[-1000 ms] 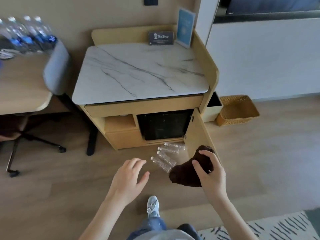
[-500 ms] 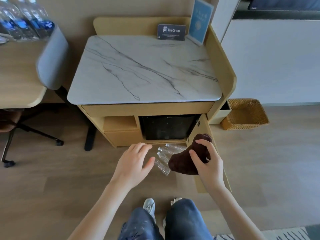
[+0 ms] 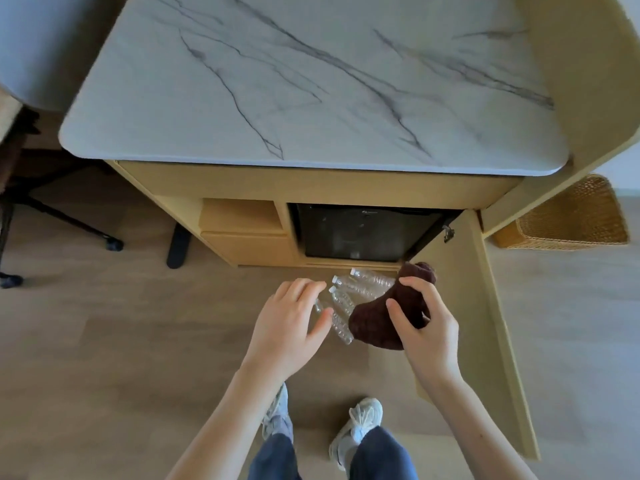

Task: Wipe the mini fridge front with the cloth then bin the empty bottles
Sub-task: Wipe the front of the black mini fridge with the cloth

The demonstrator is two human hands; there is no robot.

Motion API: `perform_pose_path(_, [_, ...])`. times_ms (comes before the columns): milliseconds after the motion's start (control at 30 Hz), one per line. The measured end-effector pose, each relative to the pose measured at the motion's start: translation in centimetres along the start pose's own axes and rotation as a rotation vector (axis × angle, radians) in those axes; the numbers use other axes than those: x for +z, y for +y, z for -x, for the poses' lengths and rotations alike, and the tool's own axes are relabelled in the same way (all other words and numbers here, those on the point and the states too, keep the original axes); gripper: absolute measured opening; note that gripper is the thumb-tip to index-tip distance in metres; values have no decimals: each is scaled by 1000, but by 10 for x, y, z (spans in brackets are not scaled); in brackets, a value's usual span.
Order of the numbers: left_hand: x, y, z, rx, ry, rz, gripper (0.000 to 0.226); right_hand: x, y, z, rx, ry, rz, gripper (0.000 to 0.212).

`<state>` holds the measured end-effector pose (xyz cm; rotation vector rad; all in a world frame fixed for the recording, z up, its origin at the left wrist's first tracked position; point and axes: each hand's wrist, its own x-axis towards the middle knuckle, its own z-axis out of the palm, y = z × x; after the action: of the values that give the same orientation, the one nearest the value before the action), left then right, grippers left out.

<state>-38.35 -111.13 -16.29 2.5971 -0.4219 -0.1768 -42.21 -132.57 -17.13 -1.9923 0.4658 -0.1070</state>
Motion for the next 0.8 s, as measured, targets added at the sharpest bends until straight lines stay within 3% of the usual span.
perform_pose_path(167, [95,-73,-41,43,-3,18,46,68,103,-39,28,11,-34,40])
perform_pose_path(333, [227,-170,-92,92,-5,7,40,148,233,-94,30,4,-27,38])
perform_pose_path(533, [371,-260,-145,190,-12,-28,63,223,371,-158,-35,84,-32,43])
perform_pose_path(667, [425,-295,-173,286,55,-69,55,252,425,-189,-149,120,-65,42])
perform_pose_path(800, [431,-297,-190,361,158,-93,47,259,432,-205,-207,121,-114,35])
